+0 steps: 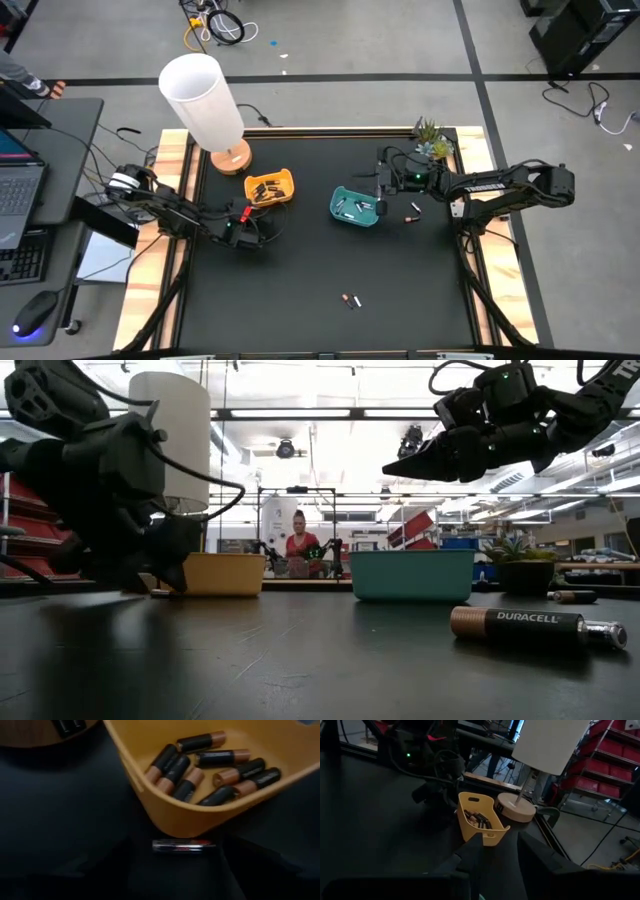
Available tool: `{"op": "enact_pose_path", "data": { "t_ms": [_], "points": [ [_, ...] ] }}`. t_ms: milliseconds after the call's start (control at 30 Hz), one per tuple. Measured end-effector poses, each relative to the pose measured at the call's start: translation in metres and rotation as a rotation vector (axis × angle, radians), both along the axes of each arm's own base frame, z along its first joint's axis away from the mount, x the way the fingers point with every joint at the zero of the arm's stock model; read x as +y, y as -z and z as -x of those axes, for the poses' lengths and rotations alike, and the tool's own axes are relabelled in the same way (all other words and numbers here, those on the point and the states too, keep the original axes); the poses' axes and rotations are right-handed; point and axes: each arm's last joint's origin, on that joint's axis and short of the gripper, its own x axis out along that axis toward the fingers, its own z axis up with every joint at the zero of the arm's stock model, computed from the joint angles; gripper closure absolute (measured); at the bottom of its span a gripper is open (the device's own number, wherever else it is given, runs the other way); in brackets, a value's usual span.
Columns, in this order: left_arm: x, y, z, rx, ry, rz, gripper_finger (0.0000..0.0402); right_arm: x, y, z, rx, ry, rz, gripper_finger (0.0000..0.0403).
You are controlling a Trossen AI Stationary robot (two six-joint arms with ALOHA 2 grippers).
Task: Sort batteries
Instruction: Put the top left silver battery into the blue bin
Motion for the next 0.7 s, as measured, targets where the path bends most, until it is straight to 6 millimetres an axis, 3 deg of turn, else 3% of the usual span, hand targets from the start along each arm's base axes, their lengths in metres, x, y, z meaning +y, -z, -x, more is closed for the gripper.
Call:
{"op": "enact_pose_path", "data": {
  "t_ms": [433, 533, 700],
  "points": [
    [0.0057, 0.0077, 0.0048, 0.039, 0.051, -0.027, 0.009, 0.0002, 0.0001, 0.0, 0.0, -0.006, -0.001, 0.0296],
    [0.0056, 0.0077, 0.0048, 0.041, 0.053, -0.025, 0.0122, 0.0002, 0.0001, 0.0, 0.0, -0.006, -0.001, 0.0298],
    [0.0054, 0.0076, 0.0044, 0.045, 0.061, -0.021, 0.021, 0.0002, 0.0001, 0.0, 0.0, -0.006, -0.001, 0.03]
  ]
}}
